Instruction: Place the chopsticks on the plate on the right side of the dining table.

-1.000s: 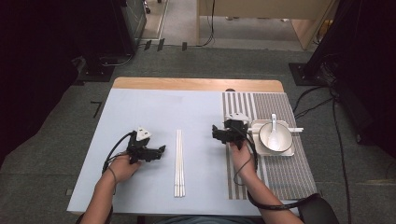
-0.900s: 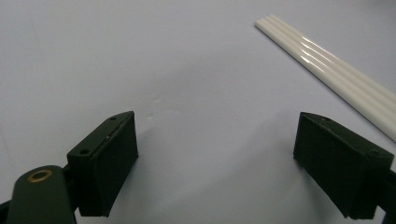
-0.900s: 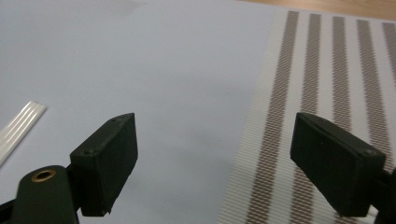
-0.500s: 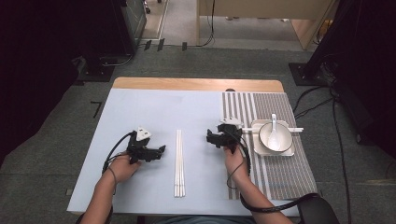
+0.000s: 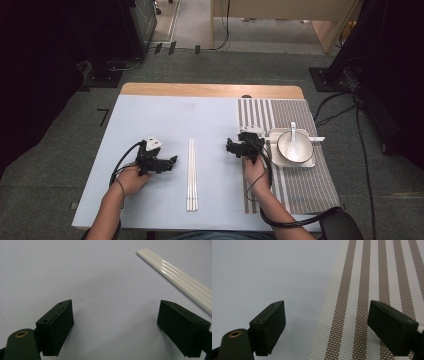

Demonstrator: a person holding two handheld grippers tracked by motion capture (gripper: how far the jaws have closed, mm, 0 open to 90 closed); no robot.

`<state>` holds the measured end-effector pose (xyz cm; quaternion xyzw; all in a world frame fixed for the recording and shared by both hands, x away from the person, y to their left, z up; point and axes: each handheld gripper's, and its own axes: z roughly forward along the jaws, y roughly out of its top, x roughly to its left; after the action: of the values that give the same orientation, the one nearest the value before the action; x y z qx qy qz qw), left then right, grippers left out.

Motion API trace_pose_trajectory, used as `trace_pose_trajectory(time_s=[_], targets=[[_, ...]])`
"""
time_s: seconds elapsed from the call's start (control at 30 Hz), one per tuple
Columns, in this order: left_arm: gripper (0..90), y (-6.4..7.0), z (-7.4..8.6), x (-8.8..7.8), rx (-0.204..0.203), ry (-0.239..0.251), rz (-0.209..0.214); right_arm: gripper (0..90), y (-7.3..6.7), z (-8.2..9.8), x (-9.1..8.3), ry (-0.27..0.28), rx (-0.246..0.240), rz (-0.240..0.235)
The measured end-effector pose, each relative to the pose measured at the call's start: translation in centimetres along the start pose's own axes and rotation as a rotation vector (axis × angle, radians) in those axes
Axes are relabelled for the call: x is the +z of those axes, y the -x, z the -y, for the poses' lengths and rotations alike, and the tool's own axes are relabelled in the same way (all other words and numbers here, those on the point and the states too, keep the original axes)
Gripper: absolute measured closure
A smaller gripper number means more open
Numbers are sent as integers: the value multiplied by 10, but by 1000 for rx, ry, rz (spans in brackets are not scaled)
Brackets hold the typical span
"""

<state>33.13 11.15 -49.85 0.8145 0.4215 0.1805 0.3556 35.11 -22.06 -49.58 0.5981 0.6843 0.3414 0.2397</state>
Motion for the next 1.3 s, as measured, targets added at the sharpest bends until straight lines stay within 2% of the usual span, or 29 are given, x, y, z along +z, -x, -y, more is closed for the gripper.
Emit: trace_pose_trajectory(time_s=[0.17, 0.33, 0.4, 0.63, 0.9, 1.07, 1.1, 1.13, 1.2, 1.3], targets=[[135, 0, 0, 0, 1, 0, -1, 152, 1, 0, -1, -2, 1, -1], [134, 0, 0, 0, 1, 0, 0, 152, -6, 0, -3, 4, 6, -33], [134, 0, 0, 0, 1, -1, 0, 151, -8, 0, -3, -3, -6, -37], [135, 0, 0, 0, 0, 0, 0, 155, 3, 4, -2, -16, 24, -11], [135, 0, 0, 0, 1, -1, -1, 155, 2, 3, -3, -11, 24, -24], [135, 0, 0, 0, 0, 0, -1, 161, 0, 1, -5, -9, -19, -45], [134, 0, 0, 0, 0, 0, -1, 166, 0, 0, -6, -15, -38, -74], [134, 0, 0, 0, 0, 0, -1, 166, 0, 0, -6, -15, -38, -74], [135, 0, 0, 0, 1, -1, -1, 166, -1, -1, -7, -11, -60, -106], [134, 0, 0, 0, 1, -1, -1, 167, -4, -1, -11, -12, -122, -143]])
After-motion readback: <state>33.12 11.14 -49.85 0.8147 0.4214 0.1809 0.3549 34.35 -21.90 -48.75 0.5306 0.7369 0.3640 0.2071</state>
